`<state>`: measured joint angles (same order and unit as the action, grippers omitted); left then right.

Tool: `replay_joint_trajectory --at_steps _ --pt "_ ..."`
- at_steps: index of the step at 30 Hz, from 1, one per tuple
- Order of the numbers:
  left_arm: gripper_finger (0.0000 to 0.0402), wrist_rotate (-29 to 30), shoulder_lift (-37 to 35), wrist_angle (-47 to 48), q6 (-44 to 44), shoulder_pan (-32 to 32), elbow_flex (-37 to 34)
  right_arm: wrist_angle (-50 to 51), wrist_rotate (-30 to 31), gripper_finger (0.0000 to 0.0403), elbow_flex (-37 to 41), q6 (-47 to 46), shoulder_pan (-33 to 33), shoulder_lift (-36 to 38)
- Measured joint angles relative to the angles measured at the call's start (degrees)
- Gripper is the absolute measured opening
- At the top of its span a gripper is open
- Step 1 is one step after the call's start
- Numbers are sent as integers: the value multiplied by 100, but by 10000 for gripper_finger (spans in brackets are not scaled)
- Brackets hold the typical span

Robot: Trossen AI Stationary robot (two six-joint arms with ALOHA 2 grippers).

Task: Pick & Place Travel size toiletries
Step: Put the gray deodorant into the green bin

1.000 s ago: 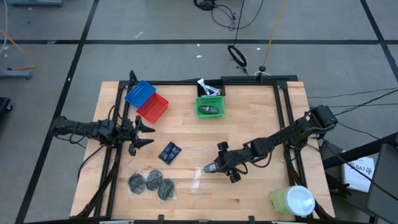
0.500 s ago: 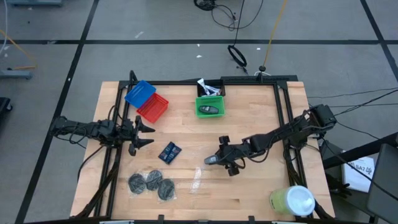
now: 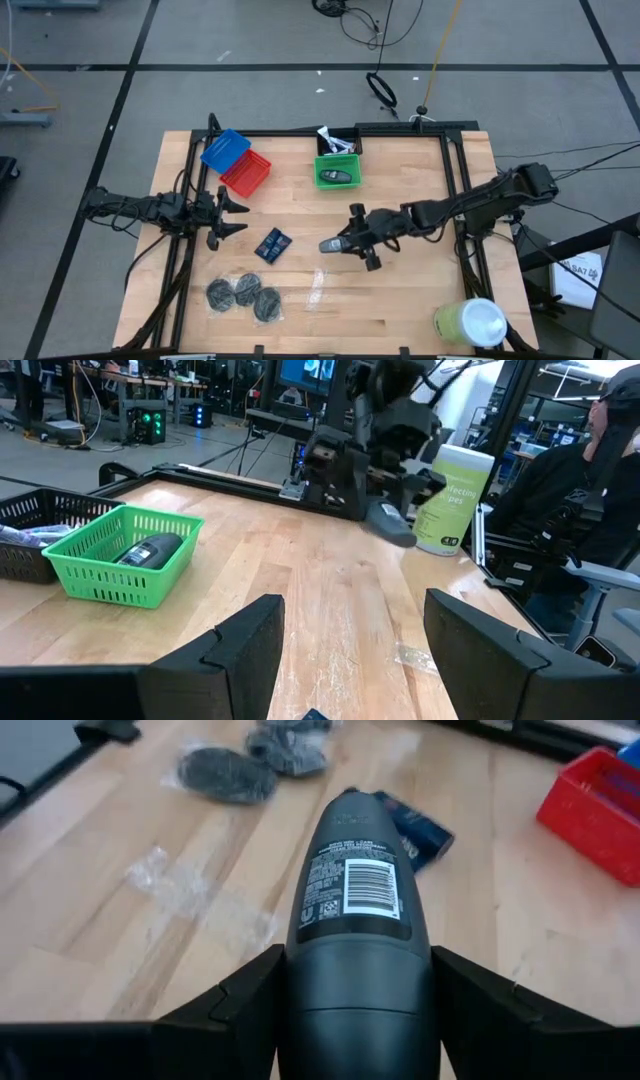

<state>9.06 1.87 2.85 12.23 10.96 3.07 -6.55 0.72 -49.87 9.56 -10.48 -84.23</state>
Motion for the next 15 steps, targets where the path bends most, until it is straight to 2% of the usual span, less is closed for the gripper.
replay_joint_trajectory --at_steps 5,9,15 --pt "237 0 0 0 0 0 0 -19 -160 208 2 79 404 136" --pt "237 0 0 0 0 0 0 -24 -692 208 15 -62 776 134" --pt "237 0 0 0 0 0 0 -591 -849 208 563 -162 1276 159"
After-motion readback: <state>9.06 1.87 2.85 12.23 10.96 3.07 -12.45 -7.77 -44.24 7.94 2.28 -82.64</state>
